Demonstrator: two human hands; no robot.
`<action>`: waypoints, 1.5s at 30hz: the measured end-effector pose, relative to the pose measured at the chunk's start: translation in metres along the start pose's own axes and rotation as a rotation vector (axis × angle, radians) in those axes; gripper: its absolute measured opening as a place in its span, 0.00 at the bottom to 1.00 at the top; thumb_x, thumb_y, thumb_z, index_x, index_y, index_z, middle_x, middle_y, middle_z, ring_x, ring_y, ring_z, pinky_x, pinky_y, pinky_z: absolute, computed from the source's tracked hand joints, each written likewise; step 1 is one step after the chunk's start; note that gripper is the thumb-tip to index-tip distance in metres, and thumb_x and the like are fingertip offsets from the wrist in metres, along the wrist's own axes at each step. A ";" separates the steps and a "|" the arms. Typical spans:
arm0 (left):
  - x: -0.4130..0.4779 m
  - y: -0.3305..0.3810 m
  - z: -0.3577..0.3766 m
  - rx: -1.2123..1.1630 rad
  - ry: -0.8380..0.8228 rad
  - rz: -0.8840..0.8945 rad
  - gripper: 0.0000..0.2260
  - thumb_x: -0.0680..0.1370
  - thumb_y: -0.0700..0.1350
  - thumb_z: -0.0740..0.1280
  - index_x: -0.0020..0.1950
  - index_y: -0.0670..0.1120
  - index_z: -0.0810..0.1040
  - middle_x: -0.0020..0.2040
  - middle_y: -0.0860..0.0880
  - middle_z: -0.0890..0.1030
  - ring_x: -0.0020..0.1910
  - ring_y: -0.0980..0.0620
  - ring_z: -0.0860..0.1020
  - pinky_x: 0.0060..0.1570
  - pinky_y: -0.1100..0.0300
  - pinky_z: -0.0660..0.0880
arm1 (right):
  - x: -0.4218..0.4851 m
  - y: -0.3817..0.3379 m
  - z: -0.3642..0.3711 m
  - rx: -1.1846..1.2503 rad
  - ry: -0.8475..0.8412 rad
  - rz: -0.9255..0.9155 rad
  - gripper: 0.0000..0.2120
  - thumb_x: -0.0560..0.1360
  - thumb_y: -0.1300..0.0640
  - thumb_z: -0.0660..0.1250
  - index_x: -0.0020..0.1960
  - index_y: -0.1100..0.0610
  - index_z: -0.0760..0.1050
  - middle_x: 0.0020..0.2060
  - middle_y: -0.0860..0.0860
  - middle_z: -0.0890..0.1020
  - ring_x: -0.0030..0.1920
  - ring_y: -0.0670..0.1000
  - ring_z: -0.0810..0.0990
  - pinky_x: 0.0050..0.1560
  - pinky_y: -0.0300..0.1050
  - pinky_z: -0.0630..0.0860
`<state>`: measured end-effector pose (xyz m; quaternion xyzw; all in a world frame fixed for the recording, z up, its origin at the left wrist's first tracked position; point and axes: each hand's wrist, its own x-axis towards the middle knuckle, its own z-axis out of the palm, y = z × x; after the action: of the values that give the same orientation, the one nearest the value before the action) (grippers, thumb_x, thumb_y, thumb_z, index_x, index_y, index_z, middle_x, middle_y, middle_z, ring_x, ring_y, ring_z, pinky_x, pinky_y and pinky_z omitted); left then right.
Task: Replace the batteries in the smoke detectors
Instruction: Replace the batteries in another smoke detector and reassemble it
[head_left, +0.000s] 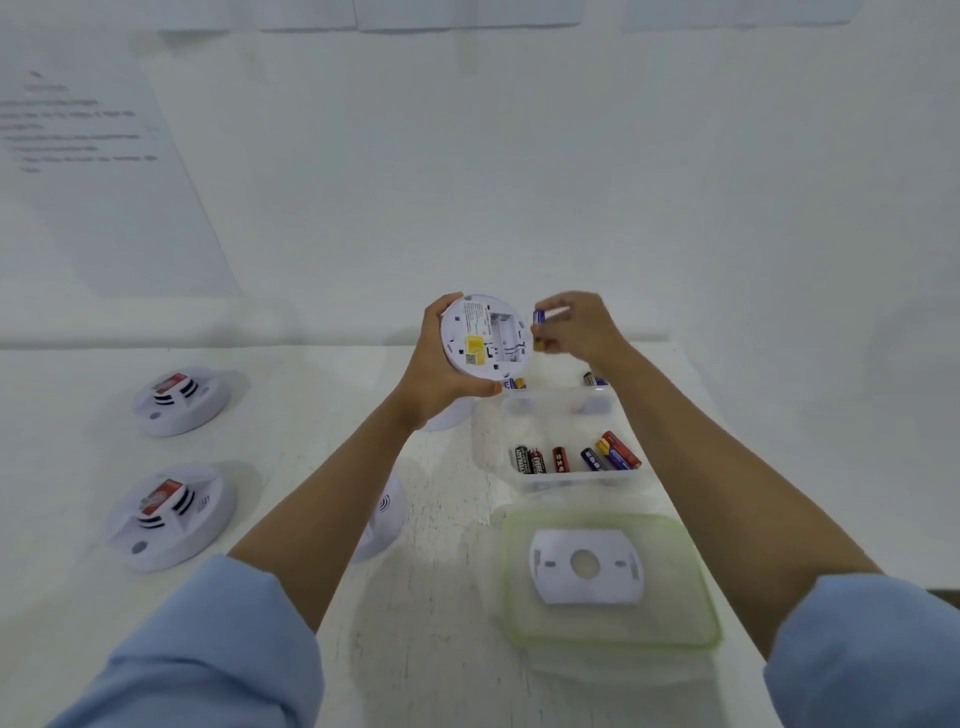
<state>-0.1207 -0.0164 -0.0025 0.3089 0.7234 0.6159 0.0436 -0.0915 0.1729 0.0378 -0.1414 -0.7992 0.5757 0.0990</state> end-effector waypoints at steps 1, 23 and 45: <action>-0.002 0.002 0.001 -0.004 -0.002 -0.002 0.46 0.56 0.33 0.76 0.68 0.46 0.57 0.62 0.54 0.67 0.57 0.69 0.70 0.53 0.69 0.74 | -0.006 -0.008 -0.003 0.055 0.022 -0.061 0.15 0.71 0.69 0.69 0.57 0.68 0.73 0.33 0.55 0.79 0.29 0.49 0.79 0.35 0.38 0.80; -0.017 0.032 0.014 -0.143 -0.028 0.028 0.43 0.61 0.18 0.68 0.70 0.38 0.54 0.56 0.54 0.69 0.48 0.71 0.76 0.43 0.70 0.76 | -0.052 -0.027 -0.016 -0.274 -0.168 -0.429 0.17 0.64 0.60 0.77 0.52 0.56 0.80 0.49 0.49 0.73 0.49 0.40 0.71 0.49 0.25 0.68; 0.005 0.004 -0.009 -0.090 0.031 -0.055 0.44 0.57 0.36 0.76 0.68 0.51 0.58 0.61 0.54 0.68 0.59 0.58 0.72 0.50 0.61 0.79 | 0.016 0.013 0.024 -0.659 -0.315 0.119 0.12 0.76 0.64 0.62 0.58 0.64 0.76 0.31 0.50 0.73 0.28 0.49 0.68 0.29 0.38 0.66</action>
<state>-0.1271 -0.0215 0.0048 0.2771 0.7037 0.6512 0.0630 -0.1131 0.1606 0.0178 -0.1217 -0.9375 0.3070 -0.1096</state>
